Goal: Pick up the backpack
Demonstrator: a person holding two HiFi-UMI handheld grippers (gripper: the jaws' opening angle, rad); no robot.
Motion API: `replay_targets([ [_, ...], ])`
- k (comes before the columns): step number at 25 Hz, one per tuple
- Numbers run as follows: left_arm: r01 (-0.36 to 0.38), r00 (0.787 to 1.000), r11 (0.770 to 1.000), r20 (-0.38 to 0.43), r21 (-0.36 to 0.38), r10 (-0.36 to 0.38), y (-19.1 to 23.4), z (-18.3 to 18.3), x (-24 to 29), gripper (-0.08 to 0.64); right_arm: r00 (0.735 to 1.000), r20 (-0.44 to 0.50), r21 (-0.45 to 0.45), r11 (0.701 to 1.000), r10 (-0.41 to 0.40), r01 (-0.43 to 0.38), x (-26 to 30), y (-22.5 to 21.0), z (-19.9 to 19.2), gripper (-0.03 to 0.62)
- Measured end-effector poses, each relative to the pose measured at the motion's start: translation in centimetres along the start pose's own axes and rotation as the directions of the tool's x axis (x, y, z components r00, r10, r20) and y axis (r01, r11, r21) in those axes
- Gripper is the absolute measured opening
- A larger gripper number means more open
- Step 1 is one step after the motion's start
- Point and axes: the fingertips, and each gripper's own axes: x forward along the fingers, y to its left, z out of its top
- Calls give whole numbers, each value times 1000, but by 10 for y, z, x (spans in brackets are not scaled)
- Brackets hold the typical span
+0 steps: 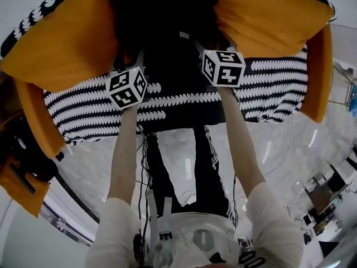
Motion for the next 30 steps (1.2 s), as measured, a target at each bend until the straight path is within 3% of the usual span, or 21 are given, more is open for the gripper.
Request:
replay_targets([
  [3, -4, 999, 1000, -37, 3, 4, 4, -16, 18, 272, 998, -57, -4, 1000, -14, 14, 24, -10, -21, 365],
  [8, 19, 999, 1000, -30, 23, -18, -8, 12, 5, 272, 997, -59, -70, 997, -45, 40, 18, -4, -1, 347],
  [11, -4, 997, 998, -72, 57, 8, -7, 8, 12, 265, 996, -68, -79, 996, -54, 49, 25, -4, -2, 269],
  [14, -49, 987, 987, -142, 155, 71, -1, -1, 25, 161, 993, -110, -89, 996, -38, 29, 35, -5, -7, 188],
  [18, -82, 985, 968, -129, 237, 115, -3, 11, 12, 75, 993, -115, -105, 994, -29, 17, 24, 8, 3, 81],
  [22, -93, 988, 976, -103, 198, 115, -5, 17, 1, 61, 994, -98, -117, 993, -42, 30, 15, 11, 5, 23],
  [30, -121, 992, 983, -1, 136, 122, -13, 42, -48, 48, 996, -71, -92, 995, -51, 44, -25, 17, 6, 17],
])
